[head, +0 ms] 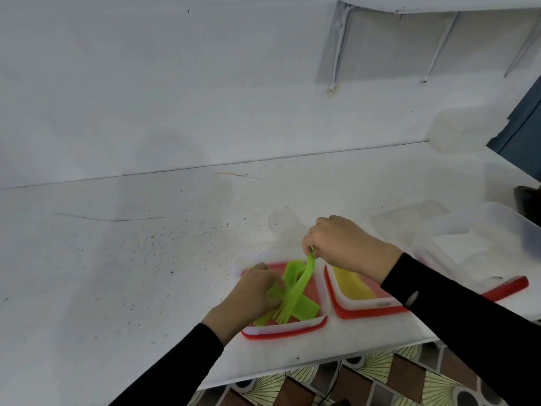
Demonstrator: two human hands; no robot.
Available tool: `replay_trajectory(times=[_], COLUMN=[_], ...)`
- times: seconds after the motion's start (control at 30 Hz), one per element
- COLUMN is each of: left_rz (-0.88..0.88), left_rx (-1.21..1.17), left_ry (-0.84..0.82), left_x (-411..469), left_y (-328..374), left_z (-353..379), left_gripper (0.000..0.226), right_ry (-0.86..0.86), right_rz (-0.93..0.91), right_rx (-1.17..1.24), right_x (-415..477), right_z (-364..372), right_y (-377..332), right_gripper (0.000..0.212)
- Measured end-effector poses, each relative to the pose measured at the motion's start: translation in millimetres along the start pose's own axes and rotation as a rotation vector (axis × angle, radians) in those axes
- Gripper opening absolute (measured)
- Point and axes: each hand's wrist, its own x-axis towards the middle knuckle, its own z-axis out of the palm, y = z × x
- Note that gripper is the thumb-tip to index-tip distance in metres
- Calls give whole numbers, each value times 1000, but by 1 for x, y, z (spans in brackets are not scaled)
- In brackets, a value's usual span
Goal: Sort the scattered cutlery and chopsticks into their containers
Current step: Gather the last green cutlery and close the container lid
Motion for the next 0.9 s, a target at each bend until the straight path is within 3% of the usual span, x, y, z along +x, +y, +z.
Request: replay_trajectory(times=[0.4, 0.63, 0.9], left_rz=[2, -2, 24], left_rx=[34, 87, 133], left_ry=[52, 12, 12], left_x=[-3, -6, -5], left_y=[-2, 2, -1], left_z=[-4, -4, 0], left_gripper=[18, 39, 19], right_ry=[-93, 15, 157], right_rz=[29, 87, 64], right_rx=[-22, 52, -19], right_x=[10, 16, 15], right_z=[46, 58, 69], right_y=[-39, -37, -31], right_gripper=[22, 19, 22])
